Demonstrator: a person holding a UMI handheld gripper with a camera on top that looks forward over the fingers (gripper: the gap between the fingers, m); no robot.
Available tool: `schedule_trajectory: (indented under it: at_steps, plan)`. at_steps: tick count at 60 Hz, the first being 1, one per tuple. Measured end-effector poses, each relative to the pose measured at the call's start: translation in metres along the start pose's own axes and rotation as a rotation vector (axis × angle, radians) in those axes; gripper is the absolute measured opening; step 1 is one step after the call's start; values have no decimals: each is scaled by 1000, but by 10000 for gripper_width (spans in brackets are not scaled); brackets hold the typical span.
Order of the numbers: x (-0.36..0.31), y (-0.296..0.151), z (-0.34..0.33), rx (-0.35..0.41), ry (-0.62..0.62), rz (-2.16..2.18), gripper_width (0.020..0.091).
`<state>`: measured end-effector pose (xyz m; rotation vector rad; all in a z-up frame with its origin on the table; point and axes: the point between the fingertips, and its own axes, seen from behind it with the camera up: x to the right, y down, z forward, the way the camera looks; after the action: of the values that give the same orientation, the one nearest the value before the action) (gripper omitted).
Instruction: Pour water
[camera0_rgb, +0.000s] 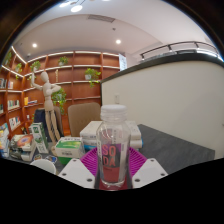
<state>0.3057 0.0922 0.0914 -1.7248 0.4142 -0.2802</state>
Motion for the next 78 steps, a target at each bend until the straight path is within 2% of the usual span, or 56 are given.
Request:
schedule_trajectory:
  at_steps: [10,16,21,35,43,48,62,78]
  plan:
    - [-4,5,-1,-16,-11,-4,522]
    - [-16,23,-7,-67,-66,24,701]
    - [-21,30,-19,-72,-88,37,770]
    - [-17,46,-88,-143,-122,-83,782]
    - [-9,34,-146,-186,-174,-167,802]
    - [4,15,-175,-184,-180,-172,800]
    - [27,-32,-237,-98,-202,-104,806]
    - [42,-37,-276,-120,-238,-154,814]
